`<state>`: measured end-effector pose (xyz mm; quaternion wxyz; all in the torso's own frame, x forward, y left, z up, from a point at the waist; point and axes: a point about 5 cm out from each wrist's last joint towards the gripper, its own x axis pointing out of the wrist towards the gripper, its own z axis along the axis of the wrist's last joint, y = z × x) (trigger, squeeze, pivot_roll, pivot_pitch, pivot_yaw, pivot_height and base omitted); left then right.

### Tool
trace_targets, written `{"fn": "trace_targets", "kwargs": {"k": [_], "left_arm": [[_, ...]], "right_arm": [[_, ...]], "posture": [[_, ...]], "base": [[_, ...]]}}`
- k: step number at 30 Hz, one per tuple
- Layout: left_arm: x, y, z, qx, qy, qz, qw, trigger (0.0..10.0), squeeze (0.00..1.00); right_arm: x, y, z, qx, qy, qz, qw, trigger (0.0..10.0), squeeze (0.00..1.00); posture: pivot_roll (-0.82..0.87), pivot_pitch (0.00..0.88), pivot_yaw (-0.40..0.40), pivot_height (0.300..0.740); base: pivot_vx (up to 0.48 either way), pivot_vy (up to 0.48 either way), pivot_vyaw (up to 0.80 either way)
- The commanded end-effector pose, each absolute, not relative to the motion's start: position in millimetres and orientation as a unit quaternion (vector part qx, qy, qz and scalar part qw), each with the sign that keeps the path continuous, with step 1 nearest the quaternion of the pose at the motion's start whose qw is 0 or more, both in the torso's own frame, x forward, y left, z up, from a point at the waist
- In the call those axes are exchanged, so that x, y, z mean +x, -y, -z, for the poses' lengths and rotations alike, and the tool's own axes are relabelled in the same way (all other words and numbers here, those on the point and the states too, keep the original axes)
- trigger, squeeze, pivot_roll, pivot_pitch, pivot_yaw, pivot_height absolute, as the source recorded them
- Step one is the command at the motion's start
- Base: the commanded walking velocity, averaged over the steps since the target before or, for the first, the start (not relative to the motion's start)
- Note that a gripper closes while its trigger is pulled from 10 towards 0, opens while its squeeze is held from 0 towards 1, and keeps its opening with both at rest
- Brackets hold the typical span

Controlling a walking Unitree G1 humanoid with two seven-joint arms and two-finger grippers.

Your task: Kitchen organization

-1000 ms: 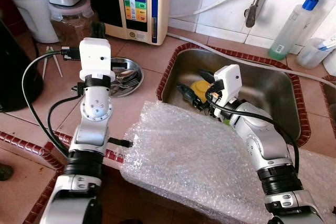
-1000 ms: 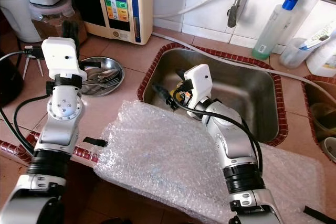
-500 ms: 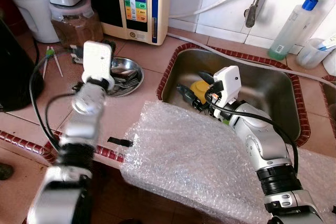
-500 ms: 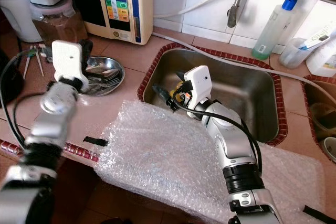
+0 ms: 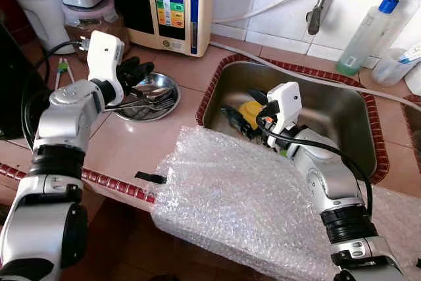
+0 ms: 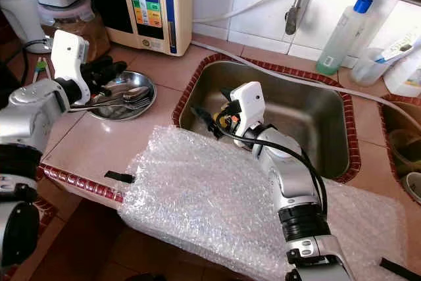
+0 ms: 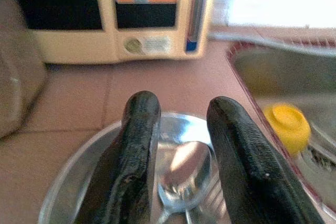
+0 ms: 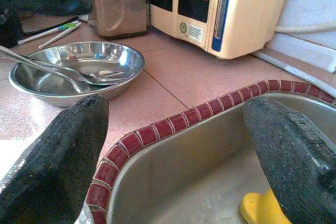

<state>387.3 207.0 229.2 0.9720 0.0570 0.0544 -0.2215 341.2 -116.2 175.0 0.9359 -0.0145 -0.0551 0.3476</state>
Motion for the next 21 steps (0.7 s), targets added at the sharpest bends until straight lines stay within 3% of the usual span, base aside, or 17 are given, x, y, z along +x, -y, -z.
{"fn": "trace_targets", "kwargs": {"k": [1, 10, 21], "left_arm": [[386, -203, -222, 0.079, -0.084, 0.244, 0.963, 10.0, 1.0], [376, -196, -207, 0.132, -0.111, 0.283, 0.944, 10.0, 1.0], [369, -213, -215, 0.179, -0.088, 0.242, 0.95, 10.0, 1.0]], "right_arm": [[342, 120, -175, -0.02, 0.056, -0.339, 0.939, 10.0, 0.0], [340, 119, -173, -0.017, 0.055, -0.339, 0.939, 10.0, 0.0], [340, 116, -172, -0.014, 0.054, -0.342, 0.938, 10.0, 0.0]], "posture": [[0.03, 0.105, -0.038, 0.74], [0.05, 0.111, -0.034, 0.74], [0.06, 0.11, -0.036, 0.74]], "base": [[0.0, 0.0, 0.0], [0.0, 0.0, 0.0], [0.0, 0.0, 0.0]]}}
